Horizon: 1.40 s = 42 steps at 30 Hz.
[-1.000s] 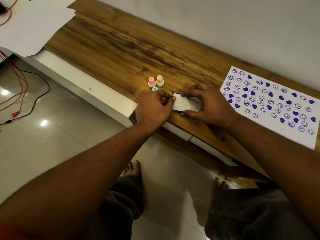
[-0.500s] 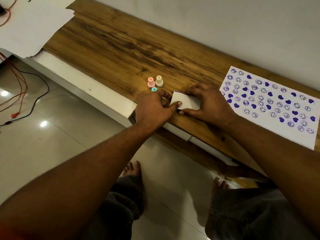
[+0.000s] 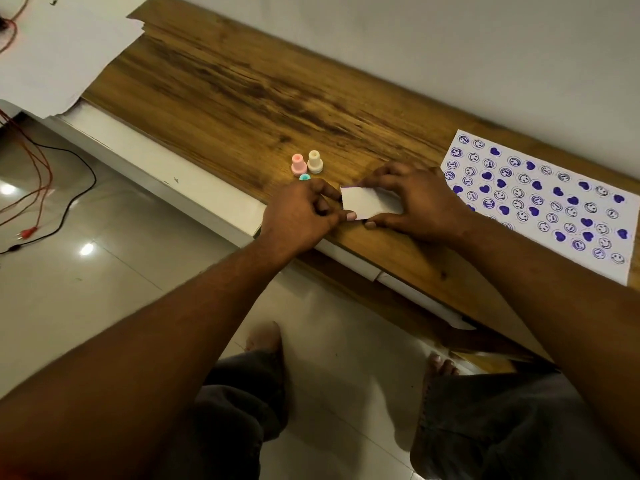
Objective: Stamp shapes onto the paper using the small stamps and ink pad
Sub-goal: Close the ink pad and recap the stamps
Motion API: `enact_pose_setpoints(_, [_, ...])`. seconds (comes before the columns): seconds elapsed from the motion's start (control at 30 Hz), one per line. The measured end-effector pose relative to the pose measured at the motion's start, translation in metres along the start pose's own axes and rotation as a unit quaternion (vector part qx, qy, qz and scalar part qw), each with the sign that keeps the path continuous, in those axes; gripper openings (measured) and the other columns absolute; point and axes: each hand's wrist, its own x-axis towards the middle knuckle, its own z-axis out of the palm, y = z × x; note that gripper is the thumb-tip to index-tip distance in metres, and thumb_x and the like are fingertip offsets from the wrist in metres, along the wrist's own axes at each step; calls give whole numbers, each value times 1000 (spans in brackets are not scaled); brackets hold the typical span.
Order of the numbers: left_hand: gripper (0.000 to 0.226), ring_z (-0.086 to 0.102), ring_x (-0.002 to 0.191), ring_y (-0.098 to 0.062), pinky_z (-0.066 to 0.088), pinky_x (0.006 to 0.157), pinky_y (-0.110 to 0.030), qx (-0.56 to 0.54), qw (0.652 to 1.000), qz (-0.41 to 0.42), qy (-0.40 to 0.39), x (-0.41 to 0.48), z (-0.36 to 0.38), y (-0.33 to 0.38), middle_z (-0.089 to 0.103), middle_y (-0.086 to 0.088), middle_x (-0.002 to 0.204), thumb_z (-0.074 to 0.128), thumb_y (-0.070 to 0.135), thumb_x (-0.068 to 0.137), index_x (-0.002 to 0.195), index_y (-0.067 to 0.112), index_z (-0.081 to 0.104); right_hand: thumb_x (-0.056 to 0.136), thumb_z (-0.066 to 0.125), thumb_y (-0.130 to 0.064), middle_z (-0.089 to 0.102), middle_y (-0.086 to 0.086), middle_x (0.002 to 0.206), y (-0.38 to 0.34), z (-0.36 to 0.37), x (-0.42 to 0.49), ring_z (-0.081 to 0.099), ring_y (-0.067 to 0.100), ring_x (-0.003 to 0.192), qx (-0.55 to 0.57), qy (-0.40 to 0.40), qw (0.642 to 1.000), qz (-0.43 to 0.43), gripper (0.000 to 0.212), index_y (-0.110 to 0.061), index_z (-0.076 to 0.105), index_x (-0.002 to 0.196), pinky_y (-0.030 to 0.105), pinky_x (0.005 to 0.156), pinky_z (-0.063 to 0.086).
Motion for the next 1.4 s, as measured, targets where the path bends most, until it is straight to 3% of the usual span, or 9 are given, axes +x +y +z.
enact_pose_setpoints(0.1, [72,68,75,-3,59,75,-32,16,999,30,1,-2,1,2,71,12,75,84,63,75,136,29,65,85,74,-53,46,-8,154,1,-6,1,35,24,144,5,-25,1000,-15,70,-44,47,149,55,111,31])
enact_pose_setpoints(0.23, [68,64,70,-4,48,61,-24,55,998,39,-1,-3,4,6,68,13,75,78,69,77,132,32,67,81,78,-55,44,-11,158,-1,-11,-2,35,23,146,9,-34,999,-19,78,-41,46,151,56,114,31])
enact_pose_setpoints(0.4, [71,63,79,-9,38,55,-23,89,994,32,49,-10,14,12,64,14,82,67,79,80,131,30,64,71,67,-82,62,-1,136,7,-17,-12,62,18,115,40,121,989,76,85,-28,63,136,42,90,55])
enact_pose_setpoints(0.53, [72,64,89,-11,47,63,-28,131,988,10,76,-13,23,20,66,11,93,60,84,80,130,32,61,66,54,-93,61,4,140,1,-12,-11,61,25,121,-34,82,992,93,106,-23,54,145,48,95,53])
enact_pose_setpoints(0.77, [46,64,71,-5,49,58,-23,75,995,-5,67,-7,11,18,69,13,81,58,65,96,123,31,72,60,50,-100,60,6,140,-7,-4,-13,58,27,124,-49,79,991,97,117,-23,47,147,49,98,51])
enact_pose_setpoints(0.9, [43,60,71,-5,53,62,-25,93,993,3,67,-7,13,19,73,9,89,56,61,100,127,31,71,63,59,-90,54,5,146,-10,10,-8,51,28,131,-69,85,988,111,111,-24,42,150,50,105,42])
enact_pose_setpoints(1.03, [39,58,64,-2,45,55,-21,92,992,12,87,-7,14,18,67,14,78,57,58,101,128,33,70,62,70,-78,56,-1,146,10,3,7,52,25,132,-17,85,988,126,105,-29,41,151,51,107,35])
enact_pose_setpoints(1.23, [40,53,62,3,38,54,-18,86,991,25,97,-12,15,21,62,16,74,58,58,100,129,32,69,60,77,-78,55,-3,148,54,-20,39,48,25,137,26,91,978,185,108,-34,38,151,54,111,28])
enact_pose_setpoints(1.4, [41,59,64,0,49,62,-22,78,992,40,89,-13,12,26,71,12,76,58,58,100,130,32,68,61,80,-77,53,-4,151,71,-28,51,46,26,140,33,72,978,194,113,-35,31,154,56,113,25])
